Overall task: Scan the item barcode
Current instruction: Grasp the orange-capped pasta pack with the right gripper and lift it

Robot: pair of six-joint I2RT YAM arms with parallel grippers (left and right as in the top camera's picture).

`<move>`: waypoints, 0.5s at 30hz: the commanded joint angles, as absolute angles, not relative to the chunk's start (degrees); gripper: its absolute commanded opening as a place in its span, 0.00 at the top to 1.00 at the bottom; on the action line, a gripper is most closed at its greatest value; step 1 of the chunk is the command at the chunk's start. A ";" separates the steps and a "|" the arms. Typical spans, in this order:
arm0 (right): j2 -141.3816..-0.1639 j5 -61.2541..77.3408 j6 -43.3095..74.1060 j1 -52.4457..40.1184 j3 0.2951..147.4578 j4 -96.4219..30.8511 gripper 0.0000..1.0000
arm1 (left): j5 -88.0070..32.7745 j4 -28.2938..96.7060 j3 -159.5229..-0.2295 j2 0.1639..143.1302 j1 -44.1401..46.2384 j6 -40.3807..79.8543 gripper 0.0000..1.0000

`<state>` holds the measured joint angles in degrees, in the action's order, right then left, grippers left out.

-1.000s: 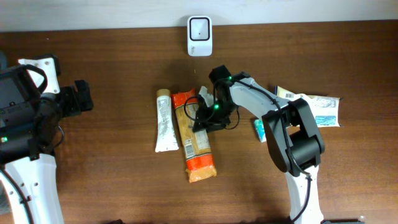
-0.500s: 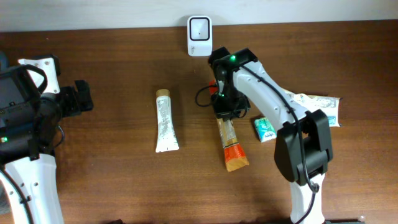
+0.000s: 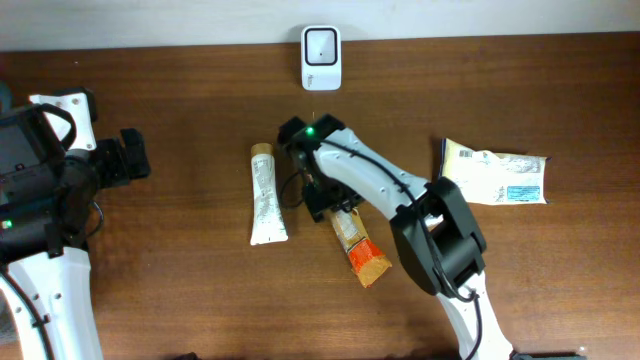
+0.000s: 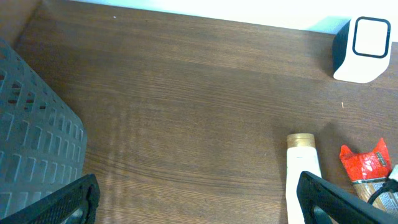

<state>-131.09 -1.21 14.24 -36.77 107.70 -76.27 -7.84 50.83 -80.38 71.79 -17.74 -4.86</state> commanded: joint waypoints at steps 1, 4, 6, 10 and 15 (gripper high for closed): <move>-131.22 8.93 6.24 -32.12 108.38 -75.31 0.29 | -7.44 50.72 -80.66 71.44 -17.78 -4.54 0.01; -131.22 16.49 2.39 -28.64 106.24 -72.31 0.35 | -7.46 50.72 -80.66 71.44 -17.78 -4.56 0.01; -131.22 20.10 1.69 -27.55 104.92 -70.61 0.40 | -7.44 50.72 -80.66 71.44 -17.78 -4.54 0.01; -131.22 20.43 1.69 -27.35 102.00 -67.26 0.50 | -7.44 50.72 -80.66 71.44 -17.78 -4.56 0.01; -131.20 26.68 1.67 -25.39 101.95 -65.08 0.86 | -7.46 50.72 -80.66 71.44 -17.78 -4.56 0.01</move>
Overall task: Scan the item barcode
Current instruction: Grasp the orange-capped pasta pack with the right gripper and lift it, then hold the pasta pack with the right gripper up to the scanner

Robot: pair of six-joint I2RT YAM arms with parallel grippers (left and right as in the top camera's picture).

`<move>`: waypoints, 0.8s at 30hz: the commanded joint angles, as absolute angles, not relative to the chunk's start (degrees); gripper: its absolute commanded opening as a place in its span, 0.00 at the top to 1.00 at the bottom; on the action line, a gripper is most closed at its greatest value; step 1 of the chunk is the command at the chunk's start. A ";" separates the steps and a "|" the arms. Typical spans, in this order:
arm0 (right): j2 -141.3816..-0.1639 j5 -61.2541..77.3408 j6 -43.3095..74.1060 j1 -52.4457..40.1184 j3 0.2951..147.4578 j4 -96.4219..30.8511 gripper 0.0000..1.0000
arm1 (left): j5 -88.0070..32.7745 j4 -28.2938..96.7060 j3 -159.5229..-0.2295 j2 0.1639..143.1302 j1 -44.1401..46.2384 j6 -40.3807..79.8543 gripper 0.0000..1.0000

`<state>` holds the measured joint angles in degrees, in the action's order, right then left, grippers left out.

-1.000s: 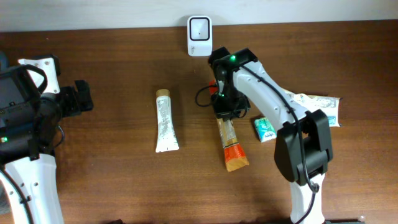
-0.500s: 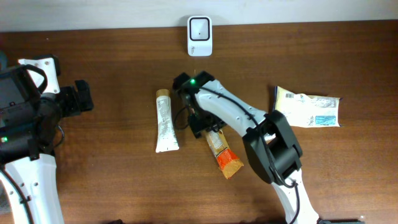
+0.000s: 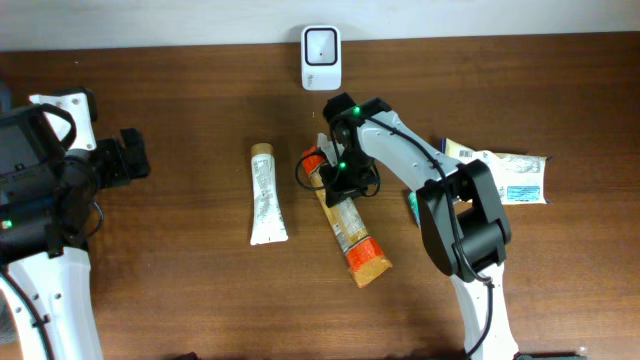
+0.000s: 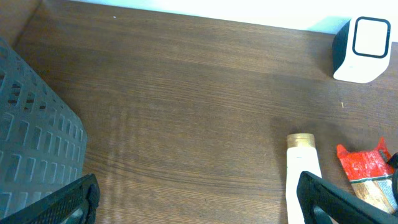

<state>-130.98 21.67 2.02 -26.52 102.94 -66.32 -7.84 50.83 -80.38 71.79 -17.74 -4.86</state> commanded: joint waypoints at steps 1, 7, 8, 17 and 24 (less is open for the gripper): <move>-131.20 29.15 1.67 -24.49 102.26 -65.56 0.89 | -7.44 50.72 -80.66 71.44 -17.78 -4.56 0.01; -128.25 57.36 -15.51 -15.07 110.39 -77.82 0.96 | -7.44 50.72 -80.66 71.44 -17.78 -4.56 0.01; -127.26 59.31 -16.36 -14.28 111.00 -78.32 0.96 | -7.44 50.72 -80.66 71.44 -17.78 -4.56 0.01; -115.74 70.50 -9.04 -8.99 119.63 -69.67 0.96 | -7.44 50.72 -80.66 71.44 -17.78 -4.56 0.01; -111.90 66.30 3.03 -6.50 120.22 -60.55 0.96 | -7.44 50.72 -80.66 71.44 -17.78 -4.56 0.01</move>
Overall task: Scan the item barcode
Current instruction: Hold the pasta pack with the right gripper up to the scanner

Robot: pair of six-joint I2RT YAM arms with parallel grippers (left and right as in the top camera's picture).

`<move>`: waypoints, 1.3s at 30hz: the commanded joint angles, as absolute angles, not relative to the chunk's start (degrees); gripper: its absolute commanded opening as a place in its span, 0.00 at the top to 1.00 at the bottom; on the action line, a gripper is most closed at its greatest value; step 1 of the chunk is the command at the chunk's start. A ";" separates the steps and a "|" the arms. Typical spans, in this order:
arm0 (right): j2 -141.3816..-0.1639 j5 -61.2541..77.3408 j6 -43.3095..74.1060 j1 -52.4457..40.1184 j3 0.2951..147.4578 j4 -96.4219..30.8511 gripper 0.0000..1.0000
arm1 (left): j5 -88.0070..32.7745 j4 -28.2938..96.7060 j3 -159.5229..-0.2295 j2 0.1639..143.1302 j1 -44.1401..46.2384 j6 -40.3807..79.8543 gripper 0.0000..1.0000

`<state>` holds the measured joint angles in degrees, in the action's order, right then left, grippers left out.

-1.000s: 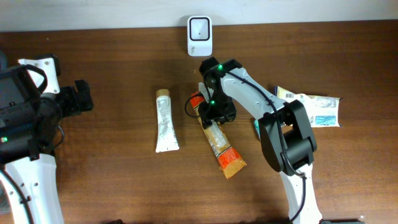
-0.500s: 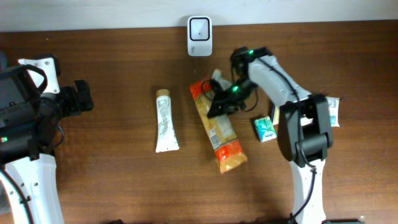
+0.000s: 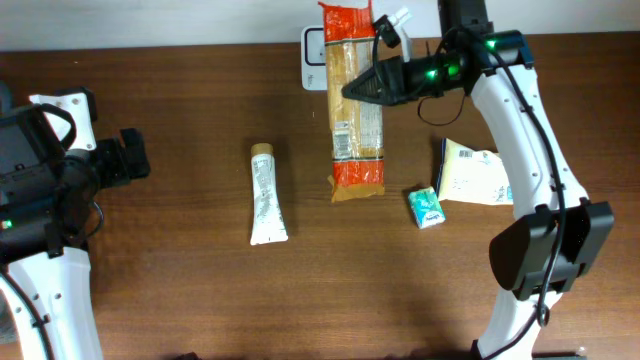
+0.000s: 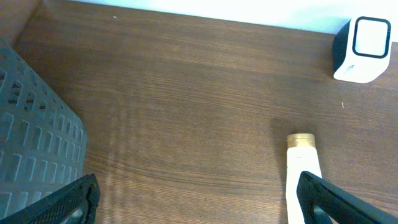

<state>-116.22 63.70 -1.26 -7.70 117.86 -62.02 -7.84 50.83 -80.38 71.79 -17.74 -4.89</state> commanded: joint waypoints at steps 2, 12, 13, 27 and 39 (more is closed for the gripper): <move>-111.22 65.73 4.01 -6.44 120.25 -58.89 0.96 | -7.44 50.72 -80.66 71.44 -17.78 -4.56 0.01; -108.84 60.97 8.08 -6.46 120.25 -54.50 0.96 | -7.44 50.72 -80.66 71.44 -17.78 -4.54 0.01; -108.77 58.98 8.03 -6.76 120.25 -54.59 0.96 | -7.44 50.72 -80.66 71.44 -17.78 -4.56 0.01; -116.95 -24.38 -23.57 -34.04 120.97 -31.31 0.96 | -7.46 50.72 -80.66 71.44 -17.78 -4.56 0.01; -138.08 -32.97 -59.79 -33.56 120.97 18.11 0.96 | -7.44 50.72 -80.66 71.44 -17.78 -4.56 0.01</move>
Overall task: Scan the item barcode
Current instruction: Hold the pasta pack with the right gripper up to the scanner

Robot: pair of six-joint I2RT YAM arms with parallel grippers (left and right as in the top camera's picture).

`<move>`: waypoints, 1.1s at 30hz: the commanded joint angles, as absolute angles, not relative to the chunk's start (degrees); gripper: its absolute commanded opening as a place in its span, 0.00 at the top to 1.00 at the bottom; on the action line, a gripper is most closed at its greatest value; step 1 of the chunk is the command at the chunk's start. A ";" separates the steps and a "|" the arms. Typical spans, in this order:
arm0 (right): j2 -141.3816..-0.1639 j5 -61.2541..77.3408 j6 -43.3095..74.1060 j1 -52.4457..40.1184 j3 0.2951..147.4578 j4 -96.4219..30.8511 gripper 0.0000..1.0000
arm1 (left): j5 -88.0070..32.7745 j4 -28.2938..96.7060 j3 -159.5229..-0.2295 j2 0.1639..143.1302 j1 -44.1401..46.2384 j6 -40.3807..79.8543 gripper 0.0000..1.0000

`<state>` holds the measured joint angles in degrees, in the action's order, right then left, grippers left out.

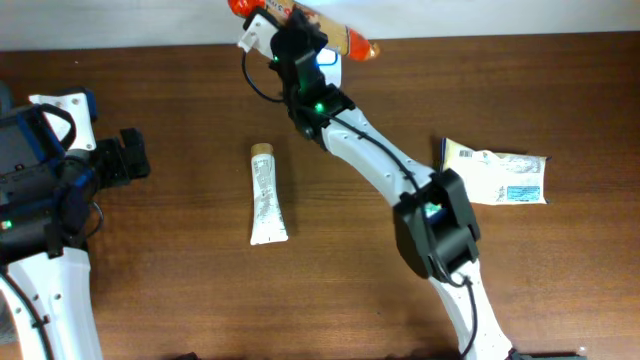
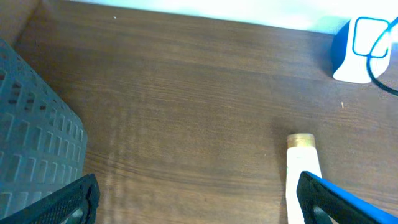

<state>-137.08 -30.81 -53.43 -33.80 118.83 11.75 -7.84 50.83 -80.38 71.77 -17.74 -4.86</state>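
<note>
A long pasta packet with red and orange ends point(image 1: 345, 40) is held off the table at the top edge, lying crosswise over the white scanner point(image 1: 325, 58) point(image 2: 364, 50). My right gripper point(image 1: 293, 32) is shut on the packet near its middle. The packet hides part of the scanner from above. My left gripper point(image 1: 127, 158) point(image 2: 199, 208) stands open at the far left with nothing between its black fingers point(image 2: 68, 202).
A white tube point(image 1: 267, 195) point(image 2: 303, 162) lies left of centre. A pale yellow packet point(image 1: 495, 172) lies at the right. A grey basket point(image 2: 31, 124) stands at the left. My right arm point(image 1: 380, 165) stretches diagonally across the middle of the table.
The right arm has swung from the right side to across the table's middle. The packet was lengthwise over the scanner and is now crosswise at the top edge. The left arm has not moved.
The packet lay on the table right of the tube with my right gripper down on it. Then the gripper was at its red end. Then the packet was held up lengthwise over the scanner, and now it is turned crosswise there.
</note>
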 commanded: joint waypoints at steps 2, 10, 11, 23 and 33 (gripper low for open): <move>-140.25 -31.70 -60.14 -32.99 120.97 21.87 0.96 | -7.44 50.72 -80.66 71.44 -17.78 -4.54 0.01; -143.63 -23.62 -64.99 -30.33 120.97 22.15 0.96 | -7.44 50.72 -80.66 71.44 -17.78 -4.56 0.01; -143.63 -23.27 -65.21 -30.70 120.97 22.13 0.96 | -7.44 50.72 -80.66 71.44 -17.78 -4.54 0.01; -143.74 -24.38 -65.82 -31.05 120.97 21.26 0.96 | -7.44 50.72 -80.66 71.44 -17.78 -4.56 0.01; -143.48 -27.70 -65.78 -31.07 120.97 19.07 0.96 | -7.46 50.72 -80.66 71.44 -17.78 -4.56 0.01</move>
<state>-146.36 -23.66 -65.78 -31.07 118.83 17.30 -7.84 50.83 -80.38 71.79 -17.74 -4.89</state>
